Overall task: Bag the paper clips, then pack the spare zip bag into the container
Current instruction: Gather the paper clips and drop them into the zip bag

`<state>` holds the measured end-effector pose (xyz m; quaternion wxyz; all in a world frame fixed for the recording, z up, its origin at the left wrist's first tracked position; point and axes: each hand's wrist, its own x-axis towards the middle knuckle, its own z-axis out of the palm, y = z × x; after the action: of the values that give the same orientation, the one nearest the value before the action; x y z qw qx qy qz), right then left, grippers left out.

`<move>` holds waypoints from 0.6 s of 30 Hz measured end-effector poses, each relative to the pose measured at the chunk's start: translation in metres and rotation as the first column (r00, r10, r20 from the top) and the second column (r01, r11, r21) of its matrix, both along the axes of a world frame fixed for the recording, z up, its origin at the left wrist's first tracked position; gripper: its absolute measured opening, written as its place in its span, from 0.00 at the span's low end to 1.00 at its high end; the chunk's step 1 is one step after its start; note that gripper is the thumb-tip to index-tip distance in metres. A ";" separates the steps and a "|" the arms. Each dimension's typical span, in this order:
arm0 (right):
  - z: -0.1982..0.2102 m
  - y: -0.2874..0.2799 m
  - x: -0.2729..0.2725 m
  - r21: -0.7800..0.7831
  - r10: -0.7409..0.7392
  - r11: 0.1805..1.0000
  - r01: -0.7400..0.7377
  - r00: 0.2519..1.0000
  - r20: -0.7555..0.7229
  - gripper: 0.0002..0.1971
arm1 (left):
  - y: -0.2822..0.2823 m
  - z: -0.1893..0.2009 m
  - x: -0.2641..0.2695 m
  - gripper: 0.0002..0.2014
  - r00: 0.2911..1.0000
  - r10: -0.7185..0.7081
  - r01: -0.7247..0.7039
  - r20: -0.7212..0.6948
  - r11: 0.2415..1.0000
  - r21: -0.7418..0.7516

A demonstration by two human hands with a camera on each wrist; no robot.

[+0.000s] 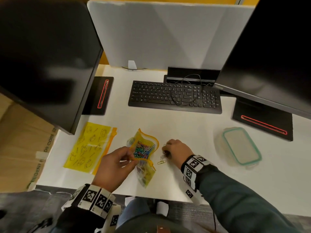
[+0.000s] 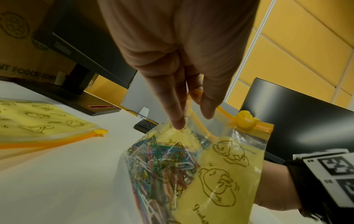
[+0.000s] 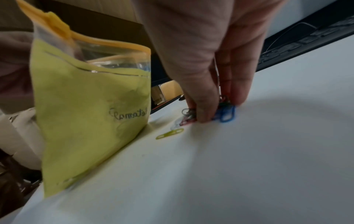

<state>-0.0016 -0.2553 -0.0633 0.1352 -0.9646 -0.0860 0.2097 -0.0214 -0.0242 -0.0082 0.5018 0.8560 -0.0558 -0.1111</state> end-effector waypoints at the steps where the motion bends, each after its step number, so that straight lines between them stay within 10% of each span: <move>1: -0.002 -0.001 -0.002 -0.008 -0.005 1.000 0.005 1.000 0.011 0.16 | 0.000 0.000 0.000 0.11 1.000 -0.002 0.002 -0.002 1.000 -0.001; 13: 0.027 -0.025 -0.008 0.311 -0.443 0.863 0.399 0.893 0.083 0.11 | -0.008 -0.002 0.003 0.11 1.000 -0.025 0.025 -0.001 1.000 0.013; 18: 0.087 -0.005 -0.002 0.460 -0.397 0.826 0.325 0.916 0.066 0.08 | -0.014 0.000 0.005 0.11 0.999 -0.054 0.054 0.007 0.998 0.031</move>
<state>-0.0033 -0.2605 0.0240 0.3796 -0.9209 0.0427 0.0778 -0.0167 -0.0383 -0.0084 0.4850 0.8623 -0.0791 -0.1223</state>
